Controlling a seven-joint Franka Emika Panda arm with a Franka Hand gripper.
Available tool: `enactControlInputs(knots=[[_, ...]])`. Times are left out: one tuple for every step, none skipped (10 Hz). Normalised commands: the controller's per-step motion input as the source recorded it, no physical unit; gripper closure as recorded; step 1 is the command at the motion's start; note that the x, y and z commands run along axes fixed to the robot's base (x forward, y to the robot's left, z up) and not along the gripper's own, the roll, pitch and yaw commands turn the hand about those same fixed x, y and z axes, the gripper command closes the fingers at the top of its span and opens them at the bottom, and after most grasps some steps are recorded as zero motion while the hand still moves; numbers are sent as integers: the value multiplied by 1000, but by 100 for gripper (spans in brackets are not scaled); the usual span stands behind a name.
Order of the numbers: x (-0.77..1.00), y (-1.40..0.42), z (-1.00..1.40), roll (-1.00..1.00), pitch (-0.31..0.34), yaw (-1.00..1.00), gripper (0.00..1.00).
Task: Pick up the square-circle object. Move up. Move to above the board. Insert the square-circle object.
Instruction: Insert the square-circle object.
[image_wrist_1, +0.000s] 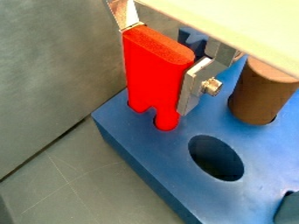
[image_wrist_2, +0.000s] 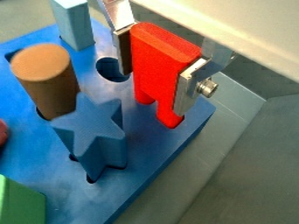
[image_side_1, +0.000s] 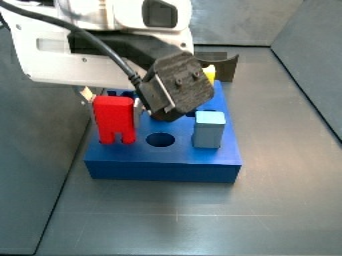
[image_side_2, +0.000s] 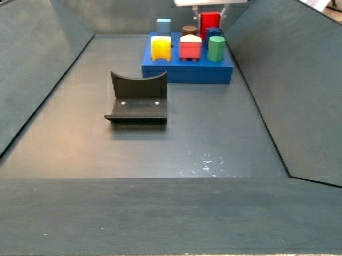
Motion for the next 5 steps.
enactControlInputs(knots=[[0, -71, -877, 143, -131, -9, 100], [34, -86, -926, 130, -117, -17, 100], [103, -126, -951, 126, -106, -17, 100], [94, -109, -951, 89, -134, 0, 100], [91, -131, -977, 84, -130, 0, 100]])
